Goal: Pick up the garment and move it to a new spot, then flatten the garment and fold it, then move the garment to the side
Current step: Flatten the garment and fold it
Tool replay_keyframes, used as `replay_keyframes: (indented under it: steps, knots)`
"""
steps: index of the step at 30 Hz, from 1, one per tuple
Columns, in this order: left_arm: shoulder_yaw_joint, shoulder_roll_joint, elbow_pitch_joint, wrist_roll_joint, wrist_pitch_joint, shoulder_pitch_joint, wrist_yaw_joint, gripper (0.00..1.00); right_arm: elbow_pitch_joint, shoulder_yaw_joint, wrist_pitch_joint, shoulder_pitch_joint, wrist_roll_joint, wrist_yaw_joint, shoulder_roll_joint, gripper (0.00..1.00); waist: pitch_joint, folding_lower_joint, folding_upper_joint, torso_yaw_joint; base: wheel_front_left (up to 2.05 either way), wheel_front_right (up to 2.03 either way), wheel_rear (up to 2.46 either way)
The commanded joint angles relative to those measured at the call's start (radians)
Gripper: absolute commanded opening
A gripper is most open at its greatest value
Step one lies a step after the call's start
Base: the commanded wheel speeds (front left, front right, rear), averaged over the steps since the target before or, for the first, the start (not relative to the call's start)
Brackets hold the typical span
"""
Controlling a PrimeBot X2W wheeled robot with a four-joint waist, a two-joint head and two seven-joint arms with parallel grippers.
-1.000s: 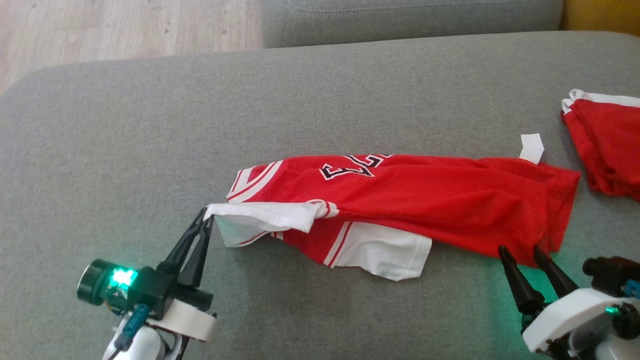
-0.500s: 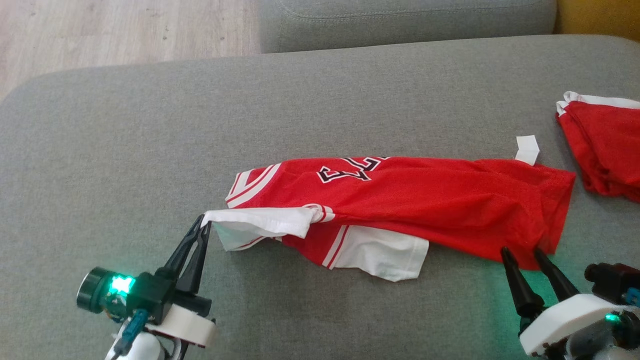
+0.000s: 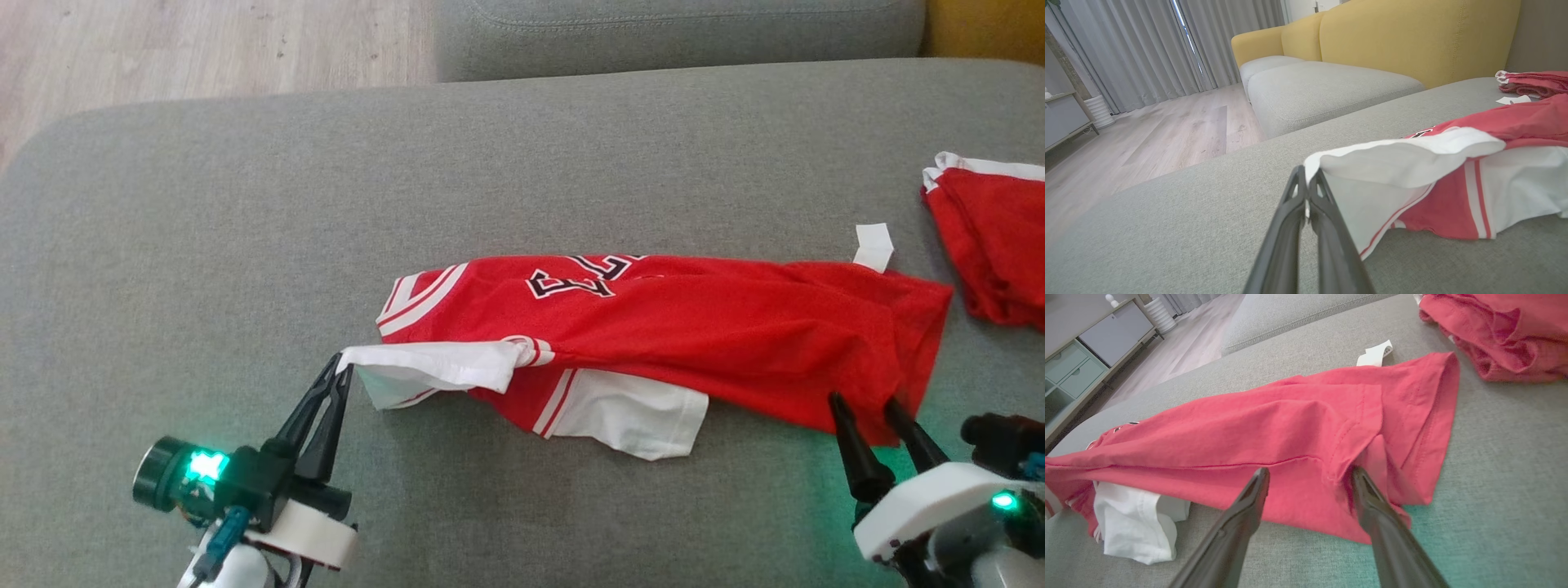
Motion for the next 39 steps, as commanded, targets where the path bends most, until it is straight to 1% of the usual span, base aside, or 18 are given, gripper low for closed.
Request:
replay_keyframes:
  steps: [1,2,3,4,5,9,12,15,19,22,26,30,33,36,37,39]
  knots:
    - [0.036,0.022,-0.031,-0.009,-0.005,-0.052,0.007,0.00,-0.014,0.026,0.000,-0.043,0.006,0.007,-0.018,0.79,0.003,0.0000,0.0000,0.002,0.00,0.00,0.00]
    - [0.036,0.022,-0.031,-0.009,-0.005,-0.052,0.007,0.00,-0.014,0.026,0.000,-0.043,0.006,0.007,-0.018,0.79,0.003,0.0000,0.0000,0.002,0.00,0.00,0.00]
    - [0.035,0.023,-0.031,-0.009,-0.004,-0.055,0.007,0.00,-0.006,0.030,0.005,-0.047,0.009,0.007,-0.019,0.28,0.004,0.0000,0.0000,0.002,0.00,0.00,0.00]
    - [0.034,0.023,-0.032,-0.009,-0.003,-0.057,0.007,0.00,-0.001,0.035,0.006,-0.050,0.010,0.007,-0.021,0.03,0.005,0.0000,0.0000,0.002,0.00,0.00,0.00]
    - [0.035,0.024,-0.033,-0.010,-0.003,-0.060,0.008,0.00,0.003,0.038,0.004,-0.053,0.012,0.007,-0.022,0.00,0.006,0.0000,0.0000,0.002,0.00,0.00,0.00]
    - [0.036,0.026,-0.035,-0.011,-0.004,-0.068,0.012,0.00,0.008,0.046,-0.010,-0.058,0.020,0.007,-0.039,0.00,0.005,0.0000,0.0000,-0.003,0.00,0.00,0.00]
    - [0.043,0.031,-0.042,-0.011,-0.011,-0.074,0.017,0.00,-0.014,0.036,-0.034,-0.058,0.022,0.007,-0.052,0.00,-0.002,0.0000,0.0000,-0.012,0.00,0.00,0.00]
    - [0.055,0.043,-0.058,-0.007,-0.018,-0.083,0.019,0.00,-0.062,0.013,-0.052,-0.059,0.023,0.007,-0.075,0.00,-0.013,0.0000,0.0000,-0.023,0.00,0.00,0.00]
    - [0.073,0.071,-0.097,0.001,-0.024,-0.106,0.017,0.00,-0.165,-0.029,-0.060,-0.061,0.012,0.007,-0.129,0.00,-0.039,0.0000,0.0000,-0.033,0.00,0.00,0.00]
    - [0.077,0.108,-0.136,0.018,-0.022,-0.139,0.001,0.00,-0.266,-0.077,-0.036,-0.067,-0.003,0.007,-0.168,0.00,-0.068,0.0000,0.0000,-0.036,0.00,0.00,0.00]
    - [0.084,0.164,-0.211,0.047,0.004,-0.214,-0.025,0.00,-0.379,-0.134,0.006,-0.109,-0.003,0.007,-0.243,0.00,-0.117,0.0000,0.0000,-0.036,0.00,0.00,0.00]
    - [0.097,0.213,-0.316,0.071,0.048,-0.319,-0.056,0.00,-0.473,-0.206,0.052,-0.179,-0.040,0.007,-0.311,0.00,-0.147,0.0000,0.0000,-0.029,0.00,0.00,0.00]
    - [0.104,0.245,-0.375,0.079,0.086,-0.419,-0.091,0.00,-0.521,-0.239,0.095,-0.249,-0.053,0.007,-0.341,0.00,-0.160,0.0000,0.0000,-0.021,0.00,0.00,0.00]
    - [0.092,0.273,-0.388,0.090,0.122,-0.542,-0.127,0.00,-0.534,-0.236,0.124,-0.342,-0.067,0.007,-0.367,0.00,-0.162,0.0000,0.0000,-0.016,0.00,0.00,0.00]
    - [0.085,0.275,-0.380,0.087,0.129,-0.584,-0.136,0.00,-0.524,-0.224,0.127,-0.377,-0.077,0.007,-0.371,0.00,-0.161,0.0000,0.0000,-0.015,0.00,0.00,0.00]
    - [0.064,0.277,-0.335,0.082,0.142,-0.664,-0.149,0.00,-0.487,-0.169,0.135,-0.443,-0.096,0.007,-0.382,0.00,-0.155,0.0000,0.0000,-0.014,0.00,0.00,0.00]
